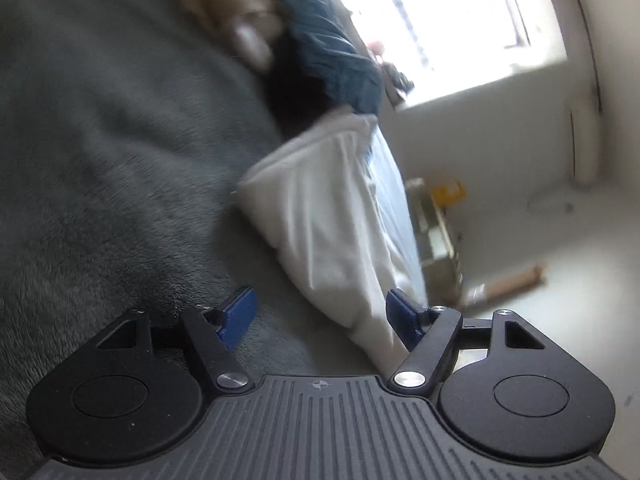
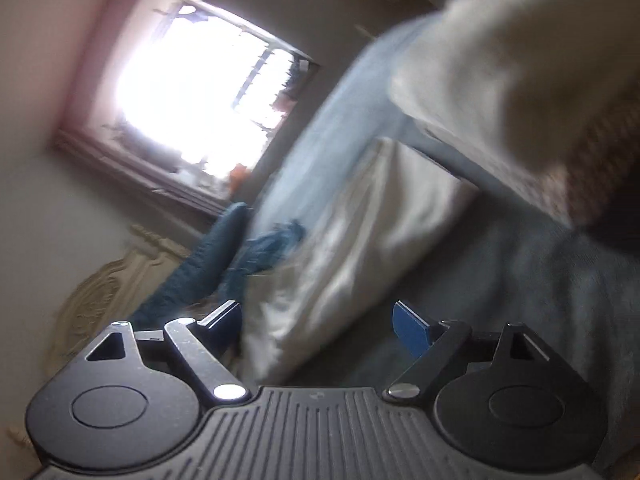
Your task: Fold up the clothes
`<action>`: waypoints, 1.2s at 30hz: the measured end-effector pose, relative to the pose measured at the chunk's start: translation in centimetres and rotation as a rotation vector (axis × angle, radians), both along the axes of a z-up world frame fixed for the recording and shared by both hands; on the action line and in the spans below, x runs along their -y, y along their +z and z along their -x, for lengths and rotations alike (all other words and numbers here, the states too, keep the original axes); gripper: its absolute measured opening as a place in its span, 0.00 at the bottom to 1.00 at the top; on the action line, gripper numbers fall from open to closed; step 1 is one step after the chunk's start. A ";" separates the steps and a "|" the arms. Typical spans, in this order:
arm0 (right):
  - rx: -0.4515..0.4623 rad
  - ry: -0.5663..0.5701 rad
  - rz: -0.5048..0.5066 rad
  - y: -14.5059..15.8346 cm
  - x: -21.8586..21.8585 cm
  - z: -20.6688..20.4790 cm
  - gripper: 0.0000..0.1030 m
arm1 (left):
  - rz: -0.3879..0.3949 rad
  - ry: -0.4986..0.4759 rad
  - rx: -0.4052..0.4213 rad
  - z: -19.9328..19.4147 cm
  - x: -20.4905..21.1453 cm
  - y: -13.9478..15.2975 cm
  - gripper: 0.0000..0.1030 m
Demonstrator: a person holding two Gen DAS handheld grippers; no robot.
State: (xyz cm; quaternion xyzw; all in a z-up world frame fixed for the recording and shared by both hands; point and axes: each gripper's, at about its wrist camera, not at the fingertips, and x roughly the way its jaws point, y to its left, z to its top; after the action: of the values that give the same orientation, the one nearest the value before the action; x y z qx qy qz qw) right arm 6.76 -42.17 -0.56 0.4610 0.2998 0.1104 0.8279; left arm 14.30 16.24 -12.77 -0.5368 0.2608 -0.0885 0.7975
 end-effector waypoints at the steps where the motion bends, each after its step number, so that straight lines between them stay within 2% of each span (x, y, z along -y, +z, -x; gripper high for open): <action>1: -0.033 -0.006 -0.012 -1.9 -0.2 -1.2 0.79 | 0.018 0.018 0.012 -0.1 -0.1 -0.1 0.70; 3: -0.055 -0.045 -0.054 -4.9 0.0 -3.6 0.78 | 0.051 0.052 0.034 -0.4 -0.3 -0.3 0.70; 6: -0.074 -0.127 -0.089 -7.8 0.6 -6.8 0.75 | 0.059 0.060 0.043 -1.6 -0.4 -0.4 0.70; 7: -0.072 -0.145 -0.096 -8.0 0.7 -7.7 0.67 | 0.052 0.055 0.051 -1.9 -0.3 -0.4 0.70; 8: -0.071 -0.163 -0.103 -8.3 0.8 -8.6 0.64 | 0.046 0.050 0.061 -2.2 0.0 -0.4 0.70; 12: -0.067 -0.212 -0.109 -8.9 1.0 -11.8 0.62 | 0.042 0.048 0.091 -3.3 0.5 -0.6 0.69; 14: -0.047 -0.239 -0.080 -8.9 0.5 -12.6 0.61 | 0.057 0.061 0.096 -3.7 0.4 -0.7 0.67; 17: -0.022 -0.272 -0.046 -9.1 -0.3 -13.3 0.61 | 0.061 0.074 0.093 -4.8 0.6 -1.0 0.58; 19: -0.016 -0.271 0.002 -9.0 -1.3 -13.8 0.61 | 0.046 0.074 0.091 -5.4 0.8 -1.1 0.49; 23: -0.013 -0.312 0.083 -8.6 -3.3 -14.2 0.63 | 0.069 0.087 0.088 -4.9 0.5 -1.6 0.42; 24: -0.013 -0.324 0.086 -8.7 -3.5 -14.4 0.63 | 0.080 0.094 0.079 -4.8 0.4 -1.8 0.34; 25: -0.015 -0.338 0.087 -8.7 -3.6 -14.7 0.62 | 0.082 0.103 0.061 -4.7 0.2 -2.0 0.20; 27: -0.017 -0.365 0.089 -8.9 -3.9 -15.2 0.51 | 0.079 0.121 0.037 -4.7 0.1 -2.1 0.10; 29: -0.009 -0.369 0.076 -9.0 -3.7 -15.1 0.10 | 0.058 0.145 0.036 -4.5 0.2 -1.6 0.07; 33: 0.009 -0.375 0.050 -9.2 -3.3 -14.8 0.09 | 0.034 0.192 0.063 -2.6 -0.2 -0.2 0.04; 36: 0.038 -0.347 0.050 -7.8 -3.4 -14.1 0.09 | 0.023 0.219 0.086 -0.8 -0.8 0.8 0.03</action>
State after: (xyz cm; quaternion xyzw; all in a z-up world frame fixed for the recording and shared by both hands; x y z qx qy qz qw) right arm 20.87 -38.81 -8.34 0.4829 0.2026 -0.0329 0.8513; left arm 15.13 17.03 -12.00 -0.5668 0.1652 -0.0265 0.8067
